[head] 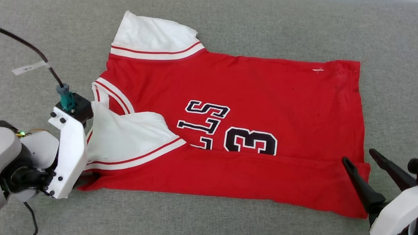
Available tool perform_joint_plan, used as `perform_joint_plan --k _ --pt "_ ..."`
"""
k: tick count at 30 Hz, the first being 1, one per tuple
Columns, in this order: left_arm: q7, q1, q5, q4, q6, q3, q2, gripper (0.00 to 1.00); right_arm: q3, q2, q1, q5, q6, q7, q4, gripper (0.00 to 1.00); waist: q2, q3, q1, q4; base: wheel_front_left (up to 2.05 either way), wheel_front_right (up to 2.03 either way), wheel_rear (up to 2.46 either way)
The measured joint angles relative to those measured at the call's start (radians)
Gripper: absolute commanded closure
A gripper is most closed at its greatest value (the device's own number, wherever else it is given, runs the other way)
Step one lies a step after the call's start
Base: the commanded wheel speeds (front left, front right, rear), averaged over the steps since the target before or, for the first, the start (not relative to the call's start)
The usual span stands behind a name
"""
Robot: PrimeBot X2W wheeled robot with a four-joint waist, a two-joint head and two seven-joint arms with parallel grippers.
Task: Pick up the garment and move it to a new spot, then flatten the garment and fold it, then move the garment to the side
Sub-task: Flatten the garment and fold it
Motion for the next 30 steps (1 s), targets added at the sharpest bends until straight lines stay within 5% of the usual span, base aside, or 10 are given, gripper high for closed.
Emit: perform_joint_plan --k 4,6,14,23,30 --pt "-0.013 0.004 -0.001 0.029 -0.001 -0.002 -0.01 0.0 0.012 0.003 -0.018 0.0 0.0 0.0 0.005 0.0 0.0 0.007 -0.0002 -0.006 0.0 0.0 0.0" --pt "-0.026 0.005 -0.002 0.04 -0.004 -0.002 -0.016 1.0 0.019 -0.001 -0.031 0.0 0.0 0.002 0.005 0.0 0.0 0.004 -0.0001 -0.006 0.0 0.0 0.0" --pt "-0.068 0.007 0.001 0.042 -0.028 -0.005 -0.028 1.0 0.036 -0.11 -0.119 -0.008 0.0 0.095 -0.034 0.0 0.0 -0.03 -0.0001 0.007 0.0 0.0 0.0" --pt "-0.095 -0.009 0.027 -0.047 -0.036 -0.006 -0.01 1.0 0.161 -0.296 -0.214 0.12 0.0 0.549 -0.109 0.0 0.0 -0.042 -0.0001 0.025 0.0 0.0 0.0" --pt "-0.096 -0.022 0.045 -0.094 -0.032 -0.009 -0.01 1.0 0.217 -0.266 -0.217 0.194 0.0 0.697 -0.044 0.0 0.0 -0.019 0.0 0.039 0.0 0.0 0.0"
